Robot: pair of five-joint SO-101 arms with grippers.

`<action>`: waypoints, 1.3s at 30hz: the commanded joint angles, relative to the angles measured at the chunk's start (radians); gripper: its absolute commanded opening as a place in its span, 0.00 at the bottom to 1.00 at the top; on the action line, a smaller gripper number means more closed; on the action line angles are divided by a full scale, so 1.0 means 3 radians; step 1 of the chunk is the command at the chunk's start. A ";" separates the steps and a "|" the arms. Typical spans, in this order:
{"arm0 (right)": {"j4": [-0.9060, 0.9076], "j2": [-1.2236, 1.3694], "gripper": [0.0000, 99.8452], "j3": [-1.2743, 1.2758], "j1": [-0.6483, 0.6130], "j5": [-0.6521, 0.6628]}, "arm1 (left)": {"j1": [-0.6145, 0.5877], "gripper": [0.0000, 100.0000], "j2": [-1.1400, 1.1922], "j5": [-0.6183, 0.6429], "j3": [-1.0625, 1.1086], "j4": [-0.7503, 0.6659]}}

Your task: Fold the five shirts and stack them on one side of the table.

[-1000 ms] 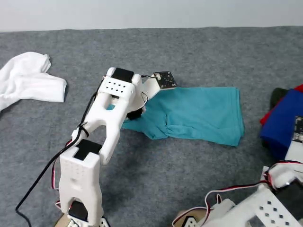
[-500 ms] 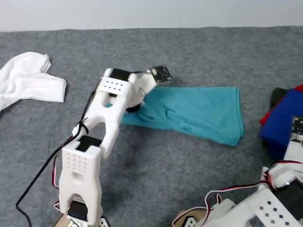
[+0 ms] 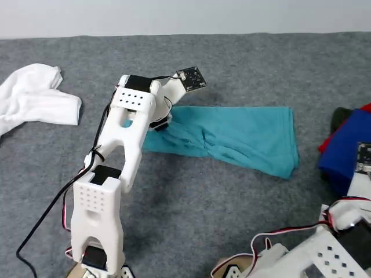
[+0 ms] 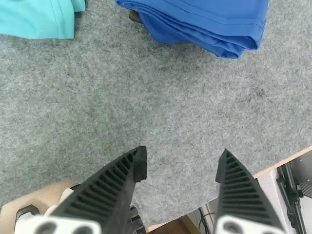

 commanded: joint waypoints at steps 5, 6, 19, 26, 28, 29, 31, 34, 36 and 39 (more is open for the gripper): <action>0.0136 -0.0028 0.24 -0.0020 -0.0018 0.0015 | -0.0020 0.17 -0.0056 -0.0118 -0.0151 0.0020; 0.0136 -0.0028 0.24 -0.0020 -0.0018 0.0015 | -0.0020 0.17 -0.0056 -0.0148 -0.0161 0.0020; 0.0130 -0.0028 0.24 -0.0015 -0.0028 0.0015 | 0.0041 0.00 -0.0465 -0.0384 -0.0678 0.1064; 0.0130 -0.0028 0.24 -0.0015 -0.0028 0.0015 | 0.0261 0.00 -0.1008 -0.0389 0.0304 0.1064; 0.0130 -0.0028 0.24 0.0005 -0.0028 0.0015 | 0.0399 0.00 -0.1100 -0.0399 0.0708 0.1054; 0.0130 -0.0028 0.24 0.0031 -0.0028 0.0015 | 0.0471 0.00 -0.1110 -0.0399 0.0862 0.1054; 0.0130 -0.0028 0.24 0.0087 -0.0028 0.0026 | 0.0609 0.00 -0.1084 -0.0399 0.1102 0.1013; 0.0125 -0.0028 0.24 0.0128 -0.0028 0.0020 | 0.0726 0.00 -0.0992 -0.0394 0.1291 0.0772; 0.0125 -0.0028 0.24 0.0128 -0.0028 0.0020 | 0.0767 0.00 -0.0890 -0.0394 0.1297 0.0619; 0.0125 -0.0028 0.24 0.0128 -0.0028 0.0026 | 0.0813 0.00 -0.0731 -0.0394 0.1281 0.0384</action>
